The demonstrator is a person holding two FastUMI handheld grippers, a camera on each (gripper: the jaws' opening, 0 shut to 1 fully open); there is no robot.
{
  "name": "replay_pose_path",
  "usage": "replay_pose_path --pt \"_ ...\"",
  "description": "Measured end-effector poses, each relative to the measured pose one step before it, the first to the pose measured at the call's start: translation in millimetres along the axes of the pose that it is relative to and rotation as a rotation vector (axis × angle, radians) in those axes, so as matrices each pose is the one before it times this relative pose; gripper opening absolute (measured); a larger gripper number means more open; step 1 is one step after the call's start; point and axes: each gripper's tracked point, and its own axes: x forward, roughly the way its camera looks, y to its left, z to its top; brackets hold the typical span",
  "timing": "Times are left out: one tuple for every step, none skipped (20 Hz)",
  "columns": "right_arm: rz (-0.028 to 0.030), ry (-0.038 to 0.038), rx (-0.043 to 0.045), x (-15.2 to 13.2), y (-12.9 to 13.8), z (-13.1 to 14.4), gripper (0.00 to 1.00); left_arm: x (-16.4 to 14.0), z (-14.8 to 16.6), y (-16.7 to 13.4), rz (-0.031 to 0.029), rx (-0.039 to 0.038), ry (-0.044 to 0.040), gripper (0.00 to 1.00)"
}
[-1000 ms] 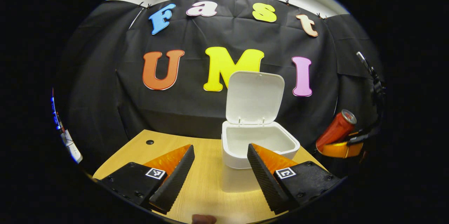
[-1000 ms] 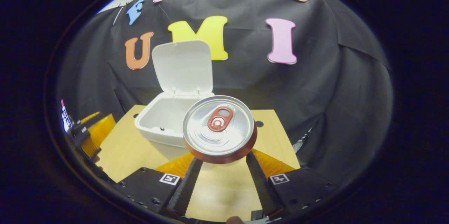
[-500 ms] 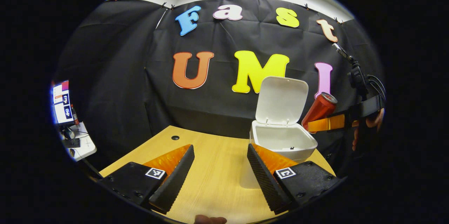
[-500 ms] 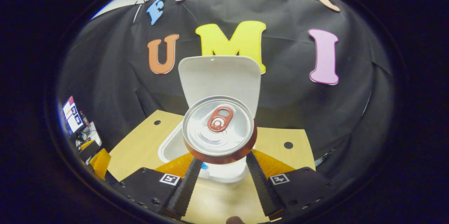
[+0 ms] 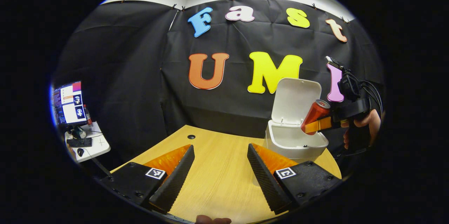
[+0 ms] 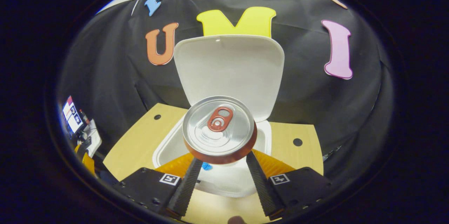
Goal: Press the lid of the desktop garbage bin to open it, pick up the crumpled paper on the desktop and throw it into the bin, then pick up the pop can on the desktop and drop it into the bin, and finally close the garbage bin lid.
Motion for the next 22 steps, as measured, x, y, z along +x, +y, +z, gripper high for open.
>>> replay_pose_path --pt "-0.00542 0.00661 -0.00430 2.09 -1.03 -1.41 0.78 0.23 -1.03 0.56 0.00417 0.00104 0.00021 0.98" --pt "-0.00493 0.00295 -0.00031 1.92 -0.91 0.84 0.80 1.20 -0.42 -0.34 0.00277 -0.00006 0.00608 0.98" --pt "0.00072 -0.00131 0.00556 1.48 -0.55 1.69 0.81 0.84 -2.47 1.07 0.00376 -0.00067 0.00814 0.98" --pt "0.00123 -0.00391 0.00665 0.11 0.51 0.59 0.90 -0.94 -0.73 0.25 0.00122 -0.00218 0.00095 0.98" --pt "-0.00053 -0.00783 0.00442 -0.68 -1.08 2.13 0.93 0.21 -0.61 -0.81 0.00032 -0.00266 0.00053 0.98" --pt "-0.00047 -0.00947 0.00446 -1.94 -1.71 1.68 0.96 -0.09 0.55 -1.17 -0.00097 0.00107 -0.00004 0.98" --pt "-0.00531 -0.00746 0.00752 -2.04 -2.77 2.35 0.96 1.50 0.05 -2.44 -0.00396 0.00431 0.00225 0.98" --pt "-0.00498 -0.01073 0.01084 -4.44 -3.58 0.63 0.94 0.39 -0.50 -2.57 -0.00585 0.00411 0.00298 0.98" --pt "-0.00568 -0.01809 0.00894 -4.63 -2.98 3.93 0.96 1.34 0.36 -3.00 -0.00735 0.00429 0.00139 0.98" --pt "-0.01140 -0.02212 0.00532 -5.15 -4.65 5.13 0.96 0.41 -5.79 4.31 -0.00857 0.00374 -0.00170 0.98" --pt "-0.01346 -0.02356 0.00315 -4.49 -4.81 6.30 0.96 1.27 1.76 -2.83 -0.00978 0.00360 -0.00182 0.98" --pt "-0.01360 -0.02387 0.00543 -3.94 -5.01 5.28 0.93 1.64 0.41 -2.79 -0.00875 0.00287 0.00032 0.98" --pt "-0.00913 -0.02426 0.00599 -3.16 -3.74 6.66 0.96 1.82 0.52 -3.41 -0.00971 0.00192 0.00127 0.98" --pt "-0.00831 -0.02251 0.00489 -3.80 -2.62 5.40 0.96 1.59 0.42 -3.39 -0.01022 0.00062 0.00095 0.98" --pt "-0.00621 -0.02114 0.00261 -3.77 -1.97 6.64 0.96 2.04 0.87 -3.47 -0.01049 -0.00112 0.00048 0.98" --pt "-0.00671 -0.01766 0.00128 -3.29 -1.24 4.91 0.96 1.53 0.83 -3.09 -0.00906 -0.00097 -0.00024 0.98" --pt "-0.00698 -0.01781 0.00232 -3.08 -0.89 6.91 0.93 2.05 0.50 -2.77 -0.01034 -0.00086 0.00014 0.98" --pt "-0.00599 -0.01843 0.00163 -3.20 -0.75 5.81 0.93 0.34 1.03 -2.52 -0.00830 0.00003 -0.00174 0.98" --pt "-0.00620 -0.01889 0.00289 -3.02 0.12 7.24 0.93 1.10 1.13 -2.18 -0.00825 0.00033 -0.00367 0.98" --pt "-0.00421 -0.01868 0.00045 -2.52 0.64 6.78 0.96 0.54 1.27 -1.60 -0.00733 0.00128 -0.00326 0.98" --pt "-0.00346 -0.01632 -0.00205 -2.89 1.07 6.69 0.96 0.53 0.77 -1.76 -0.00630 0.00119 -0.00379 0.98" --pt "-0.00392 -0.01646 -0.00218 -1.07 0.81 6.90 0.96 0.50 0.18 -0.42 -0.00529 -0.00048 -0.00078 0.98"
